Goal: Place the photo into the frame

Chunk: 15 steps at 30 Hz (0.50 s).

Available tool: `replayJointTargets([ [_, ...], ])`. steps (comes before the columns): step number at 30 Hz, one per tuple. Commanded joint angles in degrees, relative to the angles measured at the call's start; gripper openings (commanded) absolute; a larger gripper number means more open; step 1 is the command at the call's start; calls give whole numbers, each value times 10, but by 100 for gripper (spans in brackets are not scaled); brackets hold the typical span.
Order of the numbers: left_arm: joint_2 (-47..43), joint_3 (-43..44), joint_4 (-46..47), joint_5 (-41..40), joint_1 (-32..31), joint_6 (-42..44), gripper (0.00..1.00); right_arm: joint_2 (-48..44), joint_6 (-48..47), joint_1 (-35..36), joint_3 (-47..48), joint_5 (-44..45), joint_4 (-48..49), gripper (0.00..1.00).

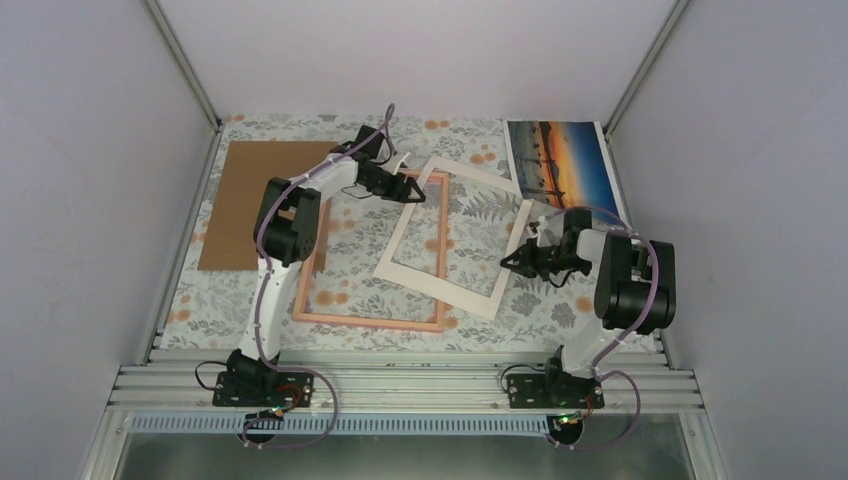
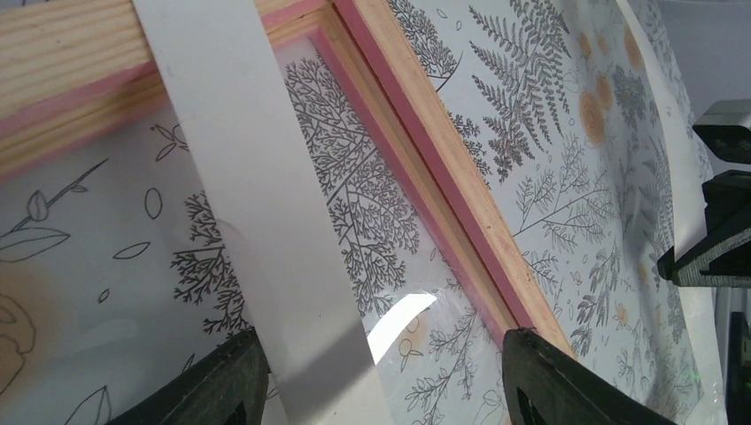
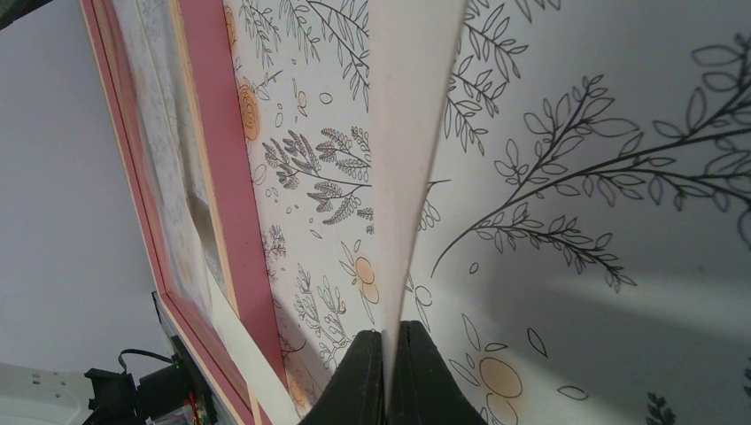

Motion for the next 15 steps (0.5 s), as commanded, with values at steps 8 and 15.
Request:
replayJointTargets([
  [8,-71,-68,62,66,9,-48,17,-28,-22,2,-3,-29,-4,4],
  [15,-188,-202,66,84,43,-54,2,-39,-16,50,22,-81,1,13],
])
